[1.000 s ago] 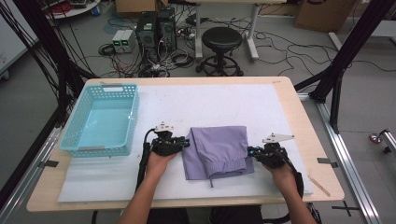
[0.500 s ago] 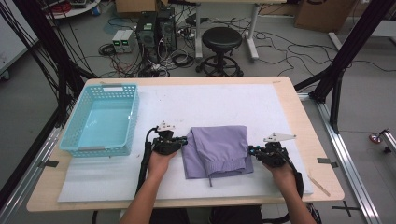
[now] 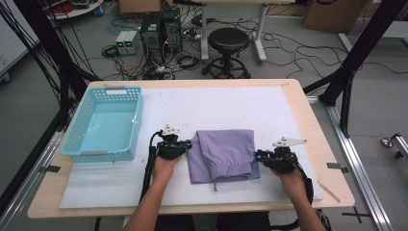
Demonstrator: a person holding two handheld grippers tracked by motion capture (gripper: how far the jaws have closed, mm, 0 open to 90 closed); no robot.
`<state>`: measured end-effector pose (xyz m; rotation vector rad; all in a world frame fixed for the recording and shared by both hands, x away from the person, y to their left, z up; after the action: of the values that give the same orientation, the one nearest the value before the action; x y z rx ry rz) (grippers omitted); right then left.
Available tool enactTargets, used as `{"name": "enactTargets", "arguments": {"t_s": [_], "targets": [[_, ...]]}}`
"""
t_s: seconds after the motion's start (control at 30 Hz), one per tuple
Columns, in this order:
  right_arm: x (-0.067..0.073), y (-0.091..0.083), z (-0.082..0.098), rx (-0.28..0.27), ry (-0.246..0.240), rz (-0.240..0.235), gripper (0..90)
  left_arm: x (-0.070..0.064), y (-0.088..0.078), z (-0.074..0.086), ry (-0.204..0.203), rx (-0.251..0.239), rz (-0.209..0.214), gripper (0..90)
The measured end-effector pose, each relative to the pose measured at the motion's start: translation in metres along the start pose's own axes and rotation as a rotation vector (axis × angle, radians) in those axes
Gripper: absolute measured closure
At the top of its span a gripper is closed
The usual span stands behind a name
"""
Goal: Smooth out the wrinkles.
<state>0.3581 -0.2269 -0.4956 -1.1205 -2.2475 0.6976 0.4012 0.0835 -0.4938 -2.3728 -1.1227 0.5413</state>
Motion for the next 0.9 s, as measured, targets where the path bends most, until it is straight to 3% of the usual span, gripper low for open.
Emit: {"name": "enactTargets", "arguments": {"t_s": [0.07, 0.17, 0.23, 0.3, 0.37, 0.43, 0.63, 0.67, 0.73, 0.77, 0.83, 0.9], "targets": [[0.000, -0.001, 0.000, -0.005, 0.003, -0.002, 78.1, 0.000, -0.005, -0.002, 0.013, -0.013, -0.012, 75.1], [0.000, -0.001, 0.000, -0.003, 0.003, -0.002, 77.0, -0.001, -0.007, -0.003, 0.023, -0.029, 0.006, 73.0], [0.001, -0.001, 0.000, -0.001, 0.006, -0.006, 76.4, -0.001, -0.003, -0.001, 0.018, -0.010, 0.016, 73.2], [0.002, -0.001, 0.001, 0.002, 0.002, -0.008, 76.1, -0.002, 0.002, 0.003, 0.011, 0.028, 0.026, 79.4], [0.003, -0.001, 0.001, 0.000, 0.000, -0.007, 75.8, -0.002, 0.005, 0.007, 0.024, 0.065, 0.004, 88.8], [0.002, -0.001, 0.000, -0.002, 0.002, -0.008, 75.8, -0.001, 0.005, 0.007, 0.023, 0.070, -0.017, 89.3], [0.000, -0.002, 0.001, -0.002, 0.006, -0.007, 75.8, 0.001, 0.003, 0.006, 0.007, 0.063, -0.029, 88.6], [0.000, -0.003, 0.001, -0.002, 0.007, -0.007, 75.4, 0.001, 0.001, 0.006, 0.006, 0.058, -0.040, 86.5], [0.001, -0.003, 0.001, -0.006, 0.010, -0.007, 74.5, 0.001, -0.004, 0.004, -0.009, 0.050, -0.041, 70.8], [0.001, -0.004, 0.001, -0.006, 0.008, -0.007, 74.1, 0.000, -0.010, 0.004, 0.006, 0.027, -0.041, 67.5], [0.001, -0.005, 0.000, -0.010, 0.008, -0.007, 73.3, -0.002, -0.018, 0.007, 0.027, 0.019, -0.038, 66.3], [0.001, -0.006, 0.000, -0.014, 0.015, -0.006, 72.3, -0.006, -0.025, 0.014, 0.025, 0.011, -0.004, 65.2]]}}
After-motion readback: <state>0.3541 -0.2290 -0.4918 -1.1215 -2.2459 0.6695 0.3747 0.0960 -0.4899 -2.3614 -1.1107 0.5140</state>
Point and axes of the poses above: each handheld gripper's, and its own axes: y roughly forward along the jaws, z roughly out of its underside, x roughly to its left, the point moved 7 cm from there along y, roughly forward along the jaws, and after that the axes turned 6 degrees about y, right-handed, at the moved point
